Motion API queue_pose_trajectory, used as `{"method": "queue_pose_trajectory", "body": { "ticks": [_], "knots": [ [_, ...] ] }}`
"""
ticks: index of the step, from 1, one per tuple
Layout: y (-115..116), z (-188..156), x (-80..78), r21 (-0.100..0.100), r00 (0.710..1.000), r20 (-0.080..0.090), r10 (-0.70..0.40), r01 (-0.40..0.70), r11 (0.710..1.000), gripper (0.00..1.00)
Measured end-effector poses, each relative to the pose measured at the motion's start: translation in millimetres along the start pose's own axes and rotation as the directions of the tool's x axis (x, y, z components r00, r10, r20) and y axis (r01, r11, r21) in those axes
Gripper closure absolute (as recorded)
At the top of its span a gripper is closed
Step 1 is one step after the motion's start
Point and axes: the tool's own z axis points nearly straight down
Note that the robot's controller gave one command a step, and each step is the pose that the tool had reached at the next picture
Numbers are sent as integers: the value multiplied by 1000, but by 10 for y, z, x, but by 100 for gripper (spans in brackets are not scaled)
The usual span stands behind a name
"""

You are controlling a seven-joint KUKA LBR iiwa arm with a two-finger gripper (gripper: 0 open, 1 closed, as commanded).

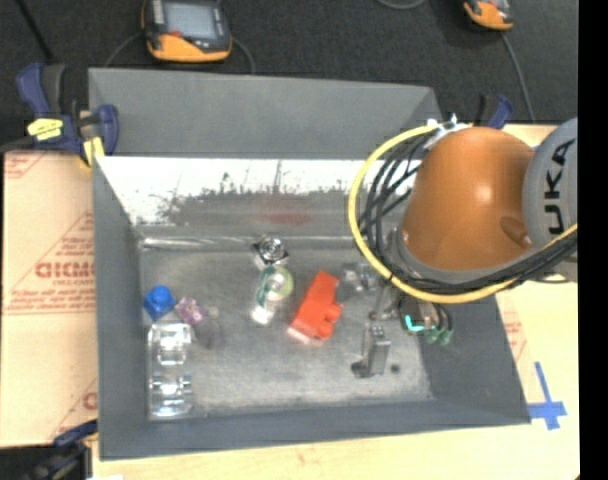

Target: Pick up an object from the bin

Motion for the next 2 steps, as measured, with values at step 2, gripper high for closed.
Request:
{"method": "queue_pose_trajectory", "body": {
  "ticks": [2],
  "knots": [
    [71, 1500, -1412, 12, 567, 11, -824, 824, 567, 0]
  ]
}}
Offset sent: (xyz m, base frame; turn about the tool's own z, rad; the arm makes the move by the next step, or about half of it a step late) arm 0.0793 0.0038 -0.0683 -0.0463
